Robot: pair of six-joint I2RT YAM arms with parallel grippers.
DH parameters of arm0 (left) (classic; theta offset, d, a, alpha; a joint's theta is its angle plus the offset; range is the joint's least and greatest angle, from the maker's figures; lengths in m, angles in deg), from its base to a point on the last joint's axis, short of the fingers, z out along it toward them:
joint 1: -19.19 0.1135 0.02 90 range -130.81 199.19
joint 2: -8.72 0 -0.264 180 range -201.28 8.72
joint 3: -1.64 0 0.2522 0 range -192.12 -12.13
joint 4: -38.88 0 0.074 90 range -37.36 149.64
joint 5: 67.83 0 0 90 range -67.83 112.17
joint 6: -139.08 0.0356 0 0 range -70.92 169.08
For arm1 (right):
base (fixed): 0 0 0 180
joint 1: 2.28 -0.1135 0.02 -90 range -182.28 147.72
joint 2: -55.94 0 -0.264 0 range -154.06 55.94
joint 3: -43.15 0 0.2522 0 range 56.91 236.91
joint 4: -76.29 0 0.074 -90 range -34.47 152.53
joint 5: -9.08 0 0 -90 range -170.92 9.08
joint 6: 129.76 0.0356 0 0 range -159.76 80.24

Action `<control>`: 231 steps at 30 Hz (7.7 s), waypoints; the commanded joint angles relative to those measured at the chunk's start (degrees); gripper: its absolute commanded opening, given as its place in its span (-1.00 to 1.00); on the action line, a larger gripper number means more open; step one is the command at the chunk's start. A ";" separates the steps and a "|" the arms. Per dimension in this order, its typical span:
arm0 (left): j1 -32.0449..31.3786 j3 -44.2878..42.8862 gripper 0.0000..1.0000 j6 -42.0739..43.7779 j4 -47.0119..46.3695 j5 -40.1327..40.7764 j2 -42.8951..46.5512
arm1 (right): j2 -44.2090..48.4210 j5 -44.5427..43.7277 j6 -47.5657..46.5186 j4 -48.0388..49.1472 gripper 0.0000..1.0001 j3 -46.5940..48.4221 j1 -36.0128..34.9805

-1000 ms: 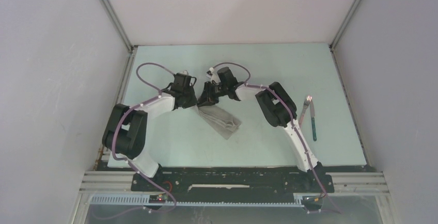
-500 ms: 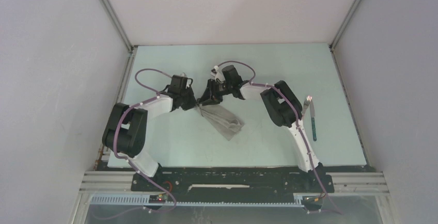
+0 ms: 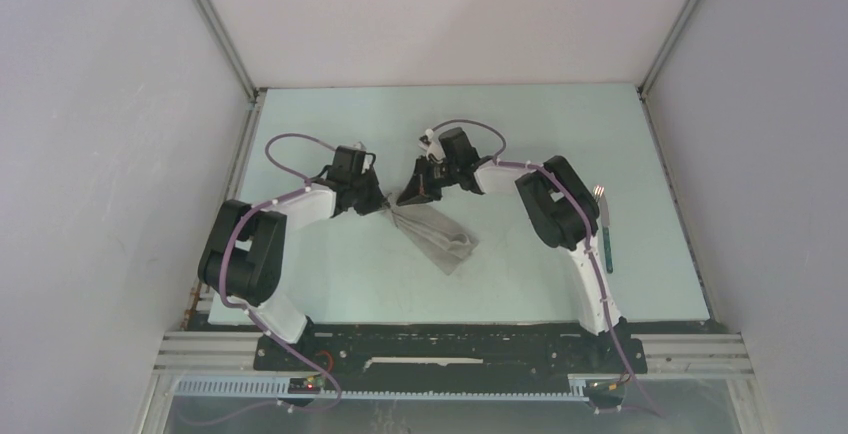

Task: Fold the napkin into a case and place the utensils inside
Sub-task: Grasp the top corner of the smaller rectangle folded napkin from the folded napkin, then smooth out the smaller rectangle-folded napkin at the center of the board.

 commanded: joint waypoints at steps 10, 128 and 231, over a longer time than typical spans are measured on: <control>-1.90 -0.73 -1.00 0.12 0.74 -3.58 2.95 | -5.97 0.19 -0.17 1.11 -1.00 7.26 -4.32; -2.63 -6.32 -0.82 0.46 1.53 -3.52 -3.58 | 25.34 -48.57 -46.24 -32.93 -0.01 -15.13 -13.85; 0.46 9.52 -1.00 -8.39 -15.54 -10.95 -6.59 | 29.60 -19.37 -13.57 -21.60 -0.27 -23.23 -6.37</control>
